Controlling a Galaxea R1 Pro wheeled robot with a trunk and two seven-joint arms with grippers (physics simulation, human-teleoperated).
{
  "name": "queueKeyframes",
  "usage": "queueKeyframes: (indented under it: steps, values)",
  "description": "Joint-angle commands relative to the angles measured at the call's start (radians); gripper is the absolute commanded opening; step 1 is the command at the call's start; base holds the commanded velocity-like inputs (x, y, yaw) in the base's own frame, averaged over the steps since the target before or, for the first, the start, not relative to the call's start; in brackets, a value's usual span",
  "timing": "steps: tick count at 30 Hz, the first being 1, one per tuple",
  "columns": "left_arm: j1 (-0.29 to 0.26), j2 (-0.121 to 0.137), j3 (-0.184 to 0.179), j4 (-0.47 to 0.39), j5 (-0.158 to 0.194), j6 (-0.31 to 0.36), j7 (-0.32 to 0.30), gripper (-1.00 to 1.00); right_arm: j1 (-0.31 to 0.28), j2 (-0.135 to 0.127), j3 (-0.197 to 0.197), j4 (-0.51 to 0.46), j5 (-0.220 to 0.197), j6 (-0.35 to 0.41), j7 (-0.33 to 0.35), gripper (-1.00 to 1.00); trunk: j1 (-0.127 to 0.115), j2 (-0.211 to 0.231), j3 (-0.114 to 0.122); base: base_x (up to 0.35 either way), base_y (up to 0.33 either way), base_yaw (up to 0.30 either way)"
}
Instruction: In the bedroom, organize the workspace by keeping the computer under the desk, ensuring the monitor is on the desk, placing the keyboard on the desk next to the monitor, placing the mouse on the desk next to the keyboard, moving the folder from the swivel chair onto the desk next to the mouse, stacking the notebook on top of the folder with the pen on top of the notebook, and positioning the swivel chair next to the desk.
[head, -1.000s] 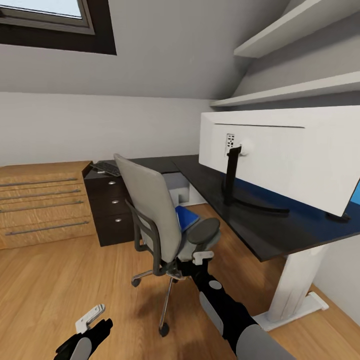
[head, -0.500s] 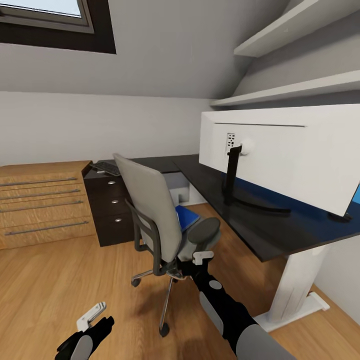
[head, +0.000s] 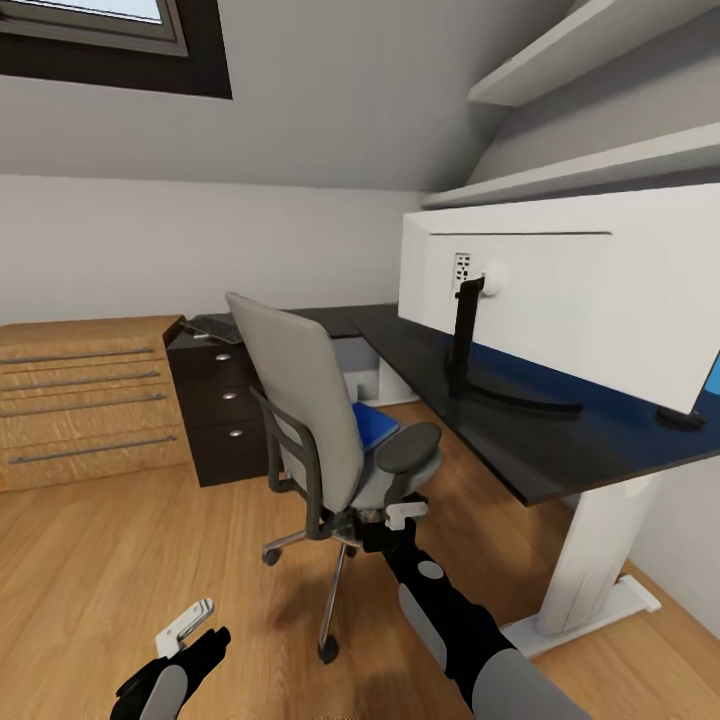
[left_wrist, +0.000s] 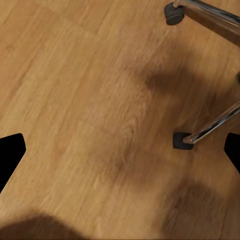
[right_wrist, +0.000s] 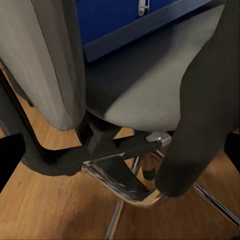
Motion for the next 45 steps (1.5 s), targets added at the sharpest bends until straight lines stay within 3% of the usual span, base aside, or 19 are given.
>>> queueKeyframes:
  steps: [1, 15, 21, 31, 45]
  values:
    - [0.000, 0.000, 0.002, -0.002, 0.009, 0.003, 0.006, 1.00, -0.001, 0.000, 0.005, 0.001, -0.010, -0.005, -0.006, 1.00, 0.004, -0.008, -0.004, 0.000, 0.000, -0.007]
    - [-0.001, 0.003, 0.002, -0.001, 0.009, 0.003, 0.006, 1.00, -0.001, 0.000, 0.006, -0.006, -0.010, 0.000, -0.009, 1.00, 0.057, -0.106, -0.048, 0.000, 0.000, -0.188]
    - [-0.001, 0.005, 0.002, -0.001, 0.009, 0.003, 0.005, 1.00, 0.000, 0.000, 0.006, -0.013, -0.010, -0.001, -0.008, 1.00, 0.060, -0.107, -0.071, 0.000, 0.000, -0.115]
    - [0.007, 0.010, 0.001, 0.000, 0.003, 0.000, 0.001, 1.00, 0.001, 0.000, 0.009, -0.015, -0.008, -0.003, -0.006, 1.00, 0.060, -0.107, -0.071, 0.007, 0.000, -0.026]
    - [0.020, 0.013, 0.003, 0.012, -0.004, -0.021, 0.002, 1.00, 0.002, 0.000, 0.019, -0.014, -0.002, -0.004, -0.004, 1.00, 0.060, -0.107, -0.071, 0.170, 0.000, -0.002]
